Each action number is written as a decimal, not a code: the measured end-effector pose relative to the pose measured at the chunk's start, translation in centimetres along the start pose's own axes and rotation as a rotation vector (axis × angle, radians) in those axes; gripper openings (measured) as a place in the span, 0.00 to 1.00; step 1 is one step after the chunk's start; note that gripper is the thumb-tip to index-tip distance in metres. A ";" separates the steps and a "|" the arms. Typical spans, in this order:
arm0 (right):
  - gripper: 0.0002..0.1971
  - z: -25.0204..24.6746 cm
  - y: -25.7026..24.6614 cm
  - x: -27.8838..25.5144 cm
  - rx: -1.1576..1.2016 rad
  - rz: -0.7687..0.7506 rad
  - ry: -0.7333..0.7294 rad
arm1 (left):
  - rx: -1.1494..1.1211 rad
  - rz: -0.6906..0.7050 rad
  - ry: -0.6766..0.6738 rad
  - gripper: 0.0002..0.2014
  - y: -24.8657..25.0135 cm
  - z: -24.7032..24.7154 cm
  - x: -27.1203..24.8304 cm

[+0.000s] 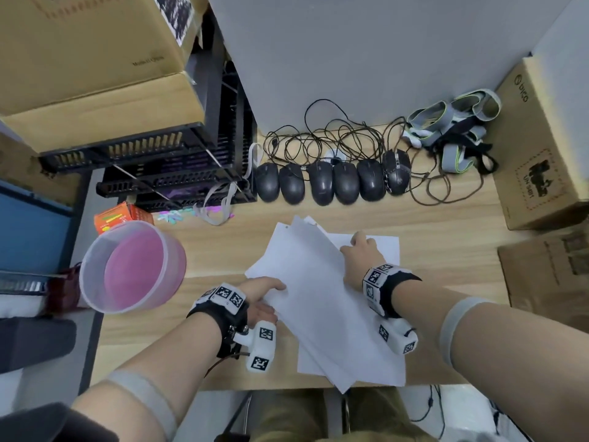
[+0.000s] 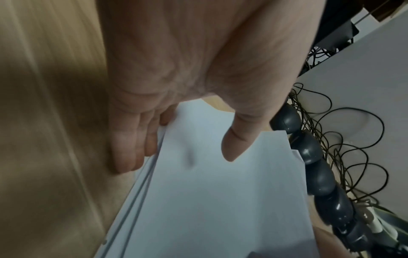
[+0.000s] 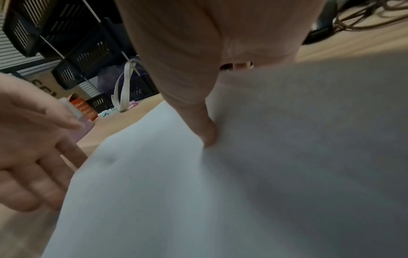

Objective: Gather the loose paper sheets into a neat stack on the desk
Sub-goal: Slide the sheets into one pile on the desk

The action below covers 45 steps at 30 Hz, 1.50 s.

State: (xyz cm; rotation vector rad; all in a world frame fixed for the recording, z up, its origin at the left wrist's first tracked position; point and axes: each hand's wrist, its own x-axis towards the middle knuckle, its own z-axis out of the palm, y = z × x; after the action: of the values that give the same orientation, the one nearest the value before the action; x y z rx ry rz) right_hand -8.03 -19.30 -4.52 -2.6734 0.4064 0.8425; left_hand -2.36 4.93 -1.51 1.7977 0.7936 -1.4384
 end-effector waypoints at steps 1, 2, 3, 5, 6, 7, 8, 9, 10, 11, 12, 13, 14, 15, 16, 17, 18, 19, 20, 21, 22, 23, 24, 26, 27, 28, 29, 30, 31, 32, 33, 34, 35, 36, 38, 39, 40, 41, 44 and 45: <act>0.14 0.3 0.1 0.0 0.033 -0.011 0.007 | -0.002 0.012 -0.010 0.25 0.0 0.2 0.2; 0.13 0.5 0.2 -0.1 0.075 -0.020 0.004 | -0.019 0.026 -0.015 0.24 -0.1 0.5 0.2; 0.15 0.6 0.4 -0.1 0.119 -0.024 -0.007 | -0.040 0.035 -0.007 0.23 -0.1 0.6 0.3; 0.18 0.5 0.6 -0.2 0.206 -0.008 -0.018 | -0.083 0.046 0.009 0.21 0.1 0.9 0.1; 0.21 0.5 0.7 -0.2 0.254 0.010 -0.014 | -0.095 0.053 0.009 0.19 0.1 1.1 0.0; 0.26 0.4 0.8 -0.1 0.306 0.036 -0.012 | -0.102 0.059 0.004 0.17 0.2 1.3 -0.1; 0.33 0.3 0.9 0.0 0.357 0.069 -0.017 | -0.106 0.063 -0.004 0.15 0.3 1.4 -0.1; 0.37 0.2 1.0 0.1 0.390 0.101 -0.022 | -0.102 0.070 -0.003 0.13 0.4 1.6 -0.1; 0.37 0.2 1.0 0.3 0.386 0.126 -0.025 | -0.102 0.074 -0.002 0.11 0.6 1.7 -0.1; 0.36 0.2 1.1 0.4 0.344 0.143 -0.021 | -0.103 0.074 0.000 0.09 0.7 1.8 -0.1; 0.34 0.3 1.0 0.4 0.290 0.162 -0.013 | -0.111 0.071 -0.007 0.10 0.9 1.9 -0.2; 0.32 0.5 0.9 0.4 0.239 0.180 -0.001 | -0.111 0.066 -0.017 0.11 1.0 2.0 -0.3; 0.31 0.6 0.8 0.3 0.196 0.193 0.017 | -0.103 0.054 -0.029 0.14 1.2 2.2 -0.5; 0.30 0.8 0.6 0.3 0.156 0.201 0.044 | -0.083 0.040 -0.037 0.16 1.3 2.4 -0.5; 0.28 0.9 0.3 0.2 0.122 0.203 0.077 | -0.060 0.027 -0.030 0.18 1.5 2.5 -0.5; 0.26 1.1 0.1 0.2 0.101 0.200 0.102 | -0.040 0.027 -0.019 0.19 1.7 2.7 -0.6; 0.24 1.2 -0.2 0.3 0.104 0.195 0.119 | -0.031 0.030 -0.012 0.21 1.8 2.8 -0.7; 0.24 1.3 -0.3 0.3 0.128 0.186 0.123 | -0.022 0.040 -0.011 0.23 1.9 2.9 -0.7; 0.24 1.4 -0.4 0.4 0.173 0.173 0.117 | -0.006 0.054 -0.018 0.23 2.0 2.9 -0.8; 0.25 1.4 -0.5 0.3 0.223 0.160 0.104 | 0.016 0.057 -0.025 0.23 2.1 2.9 -0.9; 0.27 1.4 -0.5 0.4 0.270 0.144 0.093 | 0.036 0.062 -0.040 0.21 2.1 2.8 -1.1; 0.30 1.4 -0.4 0.3 0.311 0.132 0.084 | 0.050 0.064 -0.047 0.19 2.1 2.8 -1.4; 0.34 1.2 -0.3 0.3 0.353 0.126 0.073 | 0.053 0.064 -0.049 0.19 2.2 2.7 -1.7; 0.34 0.6 -0.1 0.2 0.410 0.150 0.025 | 0.045 0.068 -0.046 0.23 2.2 2.8 -2.1; 0.28 0.3 0.0 0.2 0.417 0.164 -0.007 | 0.048 0.074 -0.045 0.27 2.2 2.8 -2.3; 0.20 0.0 0.2 0.2 0.422 0.177 -0.038 | 0.060 0.079 -0.039 0.29 2.2 2.9 -2.2; 0.14 -0.5 0.5 0.1 0.425 0.198 -0.072 | 0.083 0.081 -0.039 0.31 2.2 2.8 -2.1; 0.10 -0.9 0.9 0.0 0.437 0.225 -0.100 | 0.111 0.076 -0.038 0.32 2.3 2.8 -2.1; 0.08 -1.3 1.5 -0.1 0.447 0.259 -0.127 | 0.140 0.064 -0.027 0.33 2.5 2.8 -2.1; 0.08 -1.7 2.1 -0.4 0.447 0.290 -0.145 | 0.160 0.053 -0.016 0.32 2.8 2.8 -2.3; 0.08 -2.1 3.0 -0.8 0.431 0.328 -0.154 | 0.183 0.040 0.002 0.31 3.1 2.8 -2.5; 0.07 -2.4 4.0 -1.3 0.410 0.371 -0.148 | 0.214 0.032 0.027 0.32 3.5 2.7 -2.7; 0.06 -2.9 4.8 -2.0 0.374 0.410 -0.123 | 0.257 0.029 0.057 0.32 3.8 2.7 -3.1; 0.07 -2.9 5.9 -2.5 0.324 0.459 -0.096 | 0.305 0.028 0.079 0.32 4.2 2.7 -3.6; 0.13 -3.0 7.4 -3.7 0.261 0.564 -0.066 | 0.421 0.044 0.120 0.31 5.0 3.1 -4.7; 0.14 -2.7 7.8 -4.1 0.252 0.590 -0.061 | 0.503 0.056 0.140 0.29 5.2 3.4 -4.9; 0.15 -2.4 7.9 -4.2 0.248 0.595 -0.055 | 0.592 0.078 0.162 0.28 5.5 3.8 -5.0; 0.15 -2.0 7.6 -4.2 0.246 0.599 -0.053 | 0.677 0.105 0.179 0.28 5.8 4.3 -5.3; 0.16 -0.6 6.2 -3.9 0.327 0.578 0.011 | 0.826 0.150 0.206 0.30 6.1 5.5 -5.2; 0.14 -0.2 5.7 -3.7 0.391 0.571 0.038 | 0.862 0.151 0.208 0.31 6.1 5.7 -5.0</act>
State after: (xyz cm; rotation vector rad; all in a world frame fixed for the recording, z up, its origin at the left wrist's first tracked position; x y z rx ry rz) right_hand -12.86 -23.96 -3.36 -2.2280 1.2420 0.7525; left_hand -1.63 -3.48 3.42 2.6030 0.0879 -1.6362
